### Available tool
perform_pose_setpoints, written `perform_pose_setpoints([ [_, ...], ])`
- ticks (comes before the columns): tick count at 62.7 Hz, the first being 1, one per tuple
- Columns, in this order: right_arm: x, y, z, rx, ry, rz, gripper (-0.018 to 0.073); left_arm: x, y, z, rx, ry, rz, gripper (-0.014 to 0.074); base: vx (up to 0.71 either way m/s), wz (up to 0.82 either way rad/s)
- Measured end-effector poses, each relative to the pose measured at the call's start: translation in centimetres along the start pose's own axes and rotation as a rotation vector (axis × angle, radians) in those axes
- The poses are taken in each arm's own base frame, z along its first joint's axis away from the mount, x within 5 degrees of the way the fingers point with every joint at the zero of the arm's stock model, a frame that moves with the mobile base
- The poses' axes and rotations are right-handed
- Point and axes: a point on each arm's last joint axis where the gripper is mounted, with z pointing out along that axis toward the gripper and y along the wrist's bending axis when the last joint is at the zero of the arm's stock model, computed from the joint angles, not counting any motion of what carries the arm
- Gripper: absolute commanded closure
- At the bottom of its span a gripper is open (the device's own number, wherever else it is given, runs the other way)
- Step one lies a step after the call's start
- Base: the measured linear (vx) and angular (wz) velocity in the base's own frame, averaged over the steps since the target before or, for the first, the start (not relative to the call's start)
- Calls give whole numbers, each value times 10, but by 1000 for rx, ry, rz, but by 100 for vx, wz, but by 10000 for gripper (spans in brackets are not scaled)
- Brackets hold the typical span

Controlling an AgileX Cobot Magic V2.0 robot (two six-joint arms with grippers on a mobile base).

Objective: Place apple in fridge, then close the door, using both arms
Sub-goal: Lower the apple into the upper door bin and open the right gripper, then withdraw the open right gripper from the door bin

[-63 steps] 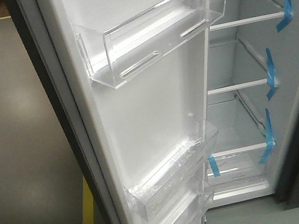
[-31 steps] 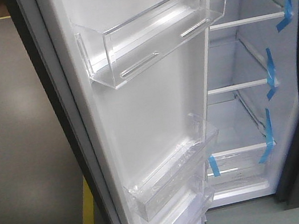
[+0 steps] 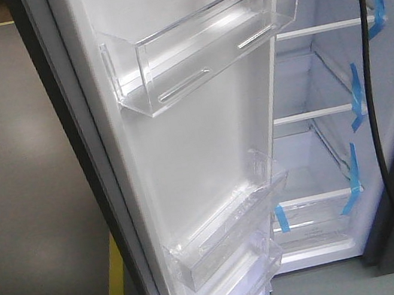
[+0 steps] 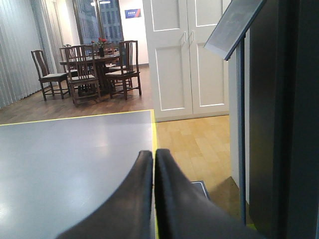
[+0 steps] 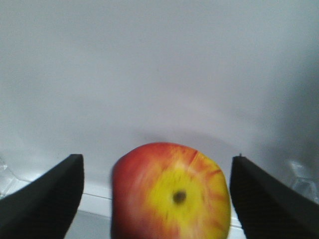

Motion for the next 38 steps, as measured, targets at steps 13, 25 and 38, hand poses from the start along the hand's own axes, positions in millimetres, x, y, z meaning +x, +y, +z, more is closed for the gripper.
perform_pose_setpoints([
  [13, -2, -2, 0, 19, -23, 27, -51, 0, 0, 0, 0, 0, 0, 603, 0, 0],
  [25, -6, 5, -6, 7, -21, 41, 228, 0, 0, 0, 0, 0, 0, 603, 0, 0],
  [38, -17, 37, -39, -43, 30, -26, 576, 0, 0, 0, 0, 0, -1, 603, 0, 0],
])
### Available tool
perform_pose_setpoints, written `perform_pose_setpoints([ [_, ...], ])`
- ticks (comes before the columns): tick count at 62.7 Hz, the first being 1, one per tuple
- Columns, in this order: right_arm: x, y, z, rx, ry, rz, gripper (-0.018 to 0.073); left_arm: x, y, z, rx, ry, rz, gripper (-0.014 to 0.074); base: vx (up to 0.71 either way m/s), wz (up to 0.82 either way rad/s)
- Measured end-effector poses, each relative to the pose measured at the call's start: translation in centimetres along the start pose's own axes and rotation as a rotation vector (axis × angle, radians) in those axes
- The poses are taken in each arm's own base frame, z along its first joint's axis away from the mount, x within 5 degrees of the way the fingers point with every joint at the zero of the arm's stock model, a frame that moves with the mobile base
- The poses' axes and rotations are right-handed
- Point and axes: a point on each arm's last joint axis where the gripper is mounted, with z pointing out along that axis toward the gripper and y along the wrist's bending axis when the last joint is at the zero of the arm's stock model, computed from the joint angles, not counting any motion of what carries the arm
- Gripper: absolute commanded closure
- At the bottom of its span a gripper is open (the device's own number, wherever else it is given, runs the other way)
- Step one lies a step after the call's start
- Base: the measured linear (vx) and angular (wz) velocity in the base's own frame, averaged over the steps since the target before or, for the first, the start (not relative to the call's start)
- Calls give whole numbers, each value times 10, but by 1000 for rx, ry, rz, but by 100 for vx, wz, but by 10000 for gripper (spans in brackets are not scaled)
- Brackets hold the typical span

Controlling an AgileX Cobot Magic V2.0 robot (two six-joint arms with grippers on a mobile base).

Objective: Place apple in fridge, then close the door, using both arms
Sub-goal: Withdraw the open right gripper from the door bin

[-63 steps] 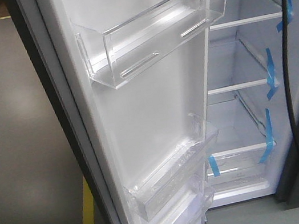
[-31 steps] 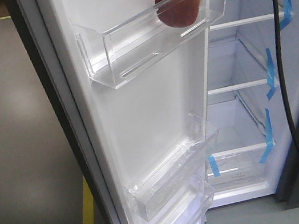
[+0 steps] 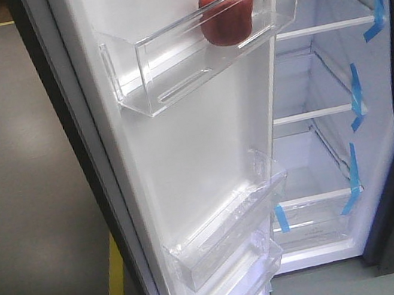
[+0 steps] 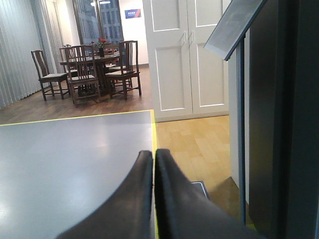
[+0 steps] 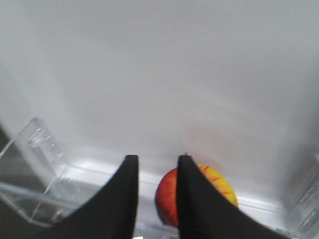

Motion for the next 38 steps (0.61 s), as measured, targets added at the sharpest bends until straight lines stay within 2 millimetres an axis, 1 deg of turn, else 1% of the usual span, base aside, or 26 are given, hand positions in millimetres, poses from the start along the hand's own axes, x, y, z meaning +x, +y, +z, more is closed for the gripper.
perform_pose_setpoints([
  [9, -9, 25, -27, -4, 7, -61, 564, 0, 0, 0, 0, 0, -72, 603, 0, 0],
  [15, -13, 45, -47, 7, -14, -84, 564, 0, 0, 0, 0, -1, -188, 603, 0, 0],
  [20, -8, 59, -58, 26, -30, -76, 564, -1, 0, 0, 0, -7, -314, 603, 0, 0],
  [21, -9, 66, -65, 37, -47, -87, 564, -1, 0, 0, 0, -7, -352, 603, 0, 0],
  [27, 6, 82, -78, 83, -80, -57, 564, -1, 0, 0, 0, -7, -543, 603, 0, 0],
  [28, 12, 83, -77, 88, -75, -45, 564, -1, 0, 0, 0, -7, -555, 603, 0, 0],
  [29, 14, 89, -82, 102, -91, -49, 564, -1, 0, 0, 0, -7, -580, 603, 0, 0],
  [30, 21, 90, -82, 107, -86, -34, 564, -1, 0, 0, 1, -7, -604, 603, 0, 0],
  [31, 22, 94, -86, 114, -95, -39, 564, -1, 0, 0, 1, -7, -637, 603, 0, 0],
  [33, 36, 99, -87, 136, -97, -19, 564, -1, 0, 0, 1, -7, -678, 603, 0, 0],
  [34, 40, 105, -92, 147, -108, -23, 564, -1, 0, 0, 1, -7, -705, 603, 0, 0],
  [35, 42, 106, -92, 158, -115, -24, 564, -1, 0, 0, 1, -7, -722, 603, 0, 0],
  [36, 49, 113, -97, 174, -128, -23, 564, -1, 0, 0, 1, -7, -746, 603, 0, 0],
  [38, 65, 116, -96, 189, -121, -6, 564, -1, 0, 0, 2, -10, -784, 603, 0, 0],
])
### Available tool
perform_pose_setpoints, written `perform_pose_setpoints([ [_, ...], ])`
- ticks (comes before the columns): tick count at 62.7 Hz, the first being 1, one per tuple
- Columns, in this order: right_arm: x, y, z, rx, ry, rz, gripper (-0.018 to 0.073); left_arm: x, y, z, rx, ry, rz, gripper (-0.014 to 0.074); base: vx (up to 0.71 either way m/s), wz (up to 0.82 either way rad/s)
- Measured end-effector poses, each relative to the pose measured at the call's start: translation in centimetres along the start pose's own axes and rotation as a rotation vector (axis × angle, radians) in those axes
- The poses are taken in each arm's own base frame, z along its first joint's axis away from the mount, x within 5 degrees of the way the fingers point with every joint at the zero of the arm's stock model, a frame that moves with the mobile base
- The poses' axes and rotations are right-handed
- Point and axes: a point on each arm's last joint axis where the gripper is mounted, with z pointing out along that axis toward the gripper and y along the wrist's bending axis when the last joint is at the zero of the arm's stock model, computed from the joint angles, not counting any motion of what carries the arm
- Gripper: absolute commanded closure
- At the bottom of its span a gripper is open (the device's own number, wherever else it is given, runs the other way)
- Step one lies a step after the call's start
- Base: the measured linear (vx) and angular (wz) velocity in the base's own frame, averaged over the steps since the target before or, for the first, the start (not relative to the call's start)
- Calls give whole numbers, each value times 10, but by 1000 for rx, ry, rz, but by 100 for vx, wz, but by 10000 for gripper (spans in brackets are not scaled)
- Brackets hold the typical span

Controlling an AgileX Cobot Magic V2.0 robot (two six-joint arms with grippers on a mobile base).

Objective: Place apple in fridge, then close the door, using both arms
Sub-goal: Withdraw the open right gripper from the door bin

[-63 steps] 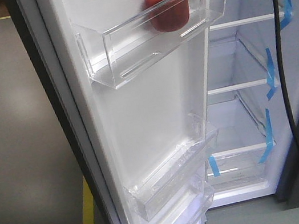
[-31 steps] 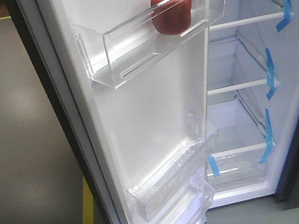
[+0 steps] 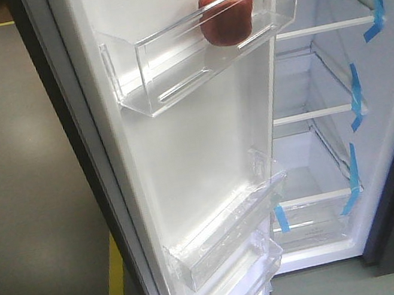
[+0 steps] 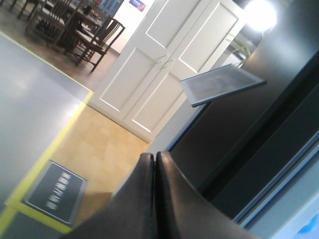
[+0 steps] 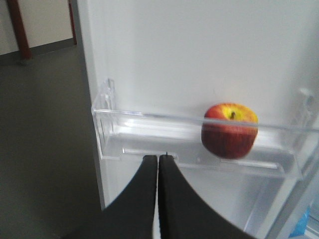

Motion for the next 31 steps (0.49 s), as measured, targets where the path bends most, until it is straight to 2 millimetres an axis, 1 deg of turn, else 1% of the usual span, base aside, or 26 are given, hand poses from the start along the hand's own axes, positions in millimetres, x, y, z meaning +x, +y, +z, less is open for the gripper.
perform_pose_setpoints([
  [4, 26, 9, -9, 46, -11, 9, 564, -1, -1, 0, 11, -16, -62, 603, 0, 0],
  [9, 65, 22, -19, 89, -6, 37, 564, -4, -2, 0, 27, -37, -130, 603, 0, 0],
  [11, 79, 28, -24, 106, -13, 41, 564, -5, -3, 0, 35, -47, -160, 603, 0, 0],
  [13, 88, 35, -31, 121, -29, 38, 564, -6, -3, 0, 44, -57, -190, 603, 0, 0],
  [14, 96, 36, -32, 129, -26, 45, 564, -6, -4, 0, 48, -62, -201, 603, 0, 0],
  [15, 98, 40, -37, 137, -46, 34, 564, -7, -4, 0, 54, -69, -215, 603, 0, 0],
  [17, 112, 44, -39, 146, -43, 43, 564, -8, -5, 0, 63, -78, -237, 603, 0, 0],
  [19, 119, 48, -43, 154, -53, 43, 564, -9, -6, -1, 74, -90, -255, 603, 0, 0],
  [20, 128, 50, -43, 156, -46, 52, 564, -9, -6, -1, 79, -95, -261, 603, 0, 0],
  [25, 151, 58, -47, 161, -46, 65, 564, -12, -7, -1, 100, -118, -283, 603, 0, 0],
  [31, 171, 65, -49, 162, -43, 87, 564, -14, -9, -2, 121, -142, -290, 603, 0, 0],
])
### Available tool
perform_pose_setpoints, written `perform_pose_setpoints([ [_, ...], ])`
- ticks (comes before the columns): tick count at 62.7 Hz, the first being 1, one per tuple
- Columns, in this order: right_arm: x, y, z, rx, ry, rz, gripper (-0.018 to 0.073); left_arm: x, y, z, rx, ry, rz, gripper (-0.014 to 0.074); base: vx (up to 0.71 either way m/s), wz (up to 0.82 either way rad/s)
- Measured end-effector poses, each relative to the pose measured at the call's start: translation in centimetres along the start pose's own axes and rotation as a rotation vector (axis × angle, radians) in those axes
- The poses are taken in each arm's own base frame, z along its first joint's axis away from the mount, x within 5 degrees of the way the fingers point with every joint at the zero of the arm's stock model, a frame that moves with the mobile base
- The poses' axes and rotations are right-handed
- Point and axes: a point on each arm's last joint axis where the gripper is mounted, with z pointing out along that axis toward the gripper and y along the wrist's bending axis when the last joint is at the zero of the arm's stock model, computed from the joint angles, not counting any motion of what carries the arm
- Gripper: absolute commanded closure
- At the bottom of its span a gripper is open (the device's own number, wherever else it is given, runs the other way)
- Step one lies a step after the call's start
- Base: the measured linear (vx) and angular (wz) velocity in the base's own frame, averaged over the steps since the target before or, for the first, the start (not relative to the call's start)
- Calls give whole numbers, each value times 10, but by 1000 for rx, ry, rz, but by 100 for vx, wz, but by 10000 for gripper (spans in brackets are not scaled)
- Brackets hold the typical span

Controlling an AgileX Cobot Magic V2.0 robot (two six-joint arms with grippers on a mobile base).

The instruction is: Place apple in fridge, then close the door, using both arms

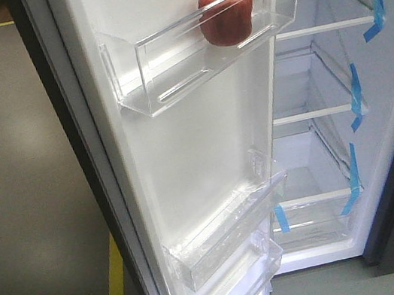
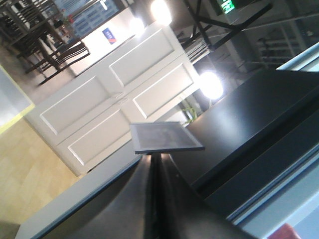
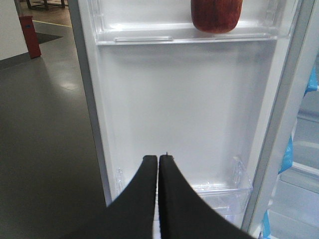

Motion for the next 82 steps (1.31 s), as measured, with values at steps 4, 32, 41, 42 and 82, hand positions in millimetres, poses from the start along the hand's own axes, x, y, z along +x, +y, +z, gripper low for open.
perform_pose_setpoints([
  [4, 7, 1, -2, 2, -4, 3, 564, -2, -2, 0, 19, -17, -3, 603, 0, 0],
  [32, 5, -1, -2, 35, -65, 42, 563, -25, -40, -3, 282, -116, -373, 603, 0, 0],
  [41, 1, -4, -2, 64, -111, 63, 563, -54, -98, 1, 405, -124, -255, 603, 0, 0],
  [42, 1, -4, -2, 65, -116, 67, 563, -55, -102, 4, 403, -120, -241, 603, 0, 0],
  [82, 2, 4, -2, -30, -103, 134, 563, -34, -152, 266, 403, 303, 25, 455, 0, 0],
])
